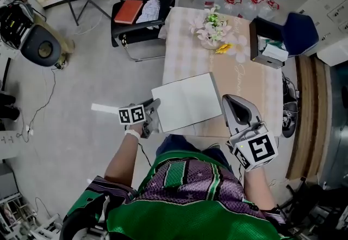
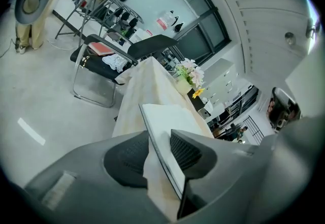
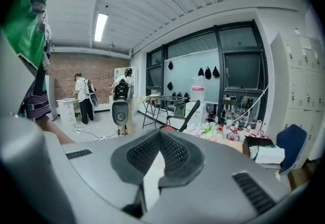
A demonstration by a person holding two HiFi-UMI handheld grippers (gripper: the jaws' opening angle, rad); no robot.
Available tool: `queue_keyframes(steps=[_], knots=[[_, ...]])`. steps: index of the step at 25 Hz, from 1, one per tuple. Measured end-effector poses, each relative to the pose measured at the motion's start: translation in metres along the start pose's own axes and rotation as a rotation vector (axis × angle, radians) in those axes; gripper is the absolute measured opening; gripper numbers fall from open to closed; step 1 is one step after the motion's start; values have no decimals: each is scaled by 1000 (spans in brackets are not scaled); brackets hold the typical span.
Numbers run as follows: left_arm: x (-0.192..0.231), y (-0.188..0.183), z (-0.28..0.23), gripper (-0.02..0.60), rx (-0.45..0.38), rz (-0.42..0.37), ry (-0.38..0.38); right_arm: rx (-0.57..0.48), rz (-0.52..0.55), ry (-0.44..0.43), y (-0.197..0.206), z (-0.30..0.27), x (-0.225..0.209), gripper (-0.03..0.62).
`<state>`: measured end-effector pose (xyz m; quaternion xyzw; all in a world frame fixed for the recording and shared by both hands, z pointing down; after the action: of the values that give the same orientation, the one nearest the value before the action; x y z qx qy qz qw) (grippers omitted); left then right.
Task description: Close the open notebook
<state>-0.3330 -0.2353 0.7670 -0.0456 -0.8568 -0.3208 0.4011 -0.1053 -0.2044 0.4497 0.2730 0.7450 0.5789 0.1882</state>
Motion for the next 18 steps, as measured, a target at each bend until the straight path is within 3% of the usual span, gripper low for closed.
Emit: queue_keyframes(steps=[8, 18], knots=[[-3, -5, 3, 75, 14, -26, -72, 6, -6, -14, 0, 6, 6, 0], [-11, -10, 7, 48, 6, -19, -106, -3, -38, -4, 3, 18, 4, 0]])
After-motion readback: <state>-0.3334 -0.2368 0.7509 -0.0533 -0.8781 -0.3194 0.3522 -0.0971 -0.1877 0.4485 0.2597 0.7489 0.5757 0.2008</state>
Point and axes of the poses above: the fingertips, and each gripper's own axes: z backward along the fingers, x to its left, y out of its underside, the point moved 2 cm from there along z, backward along the fingers, and after that the axes turned 2 degrees about -x, right-handed, at the moved point
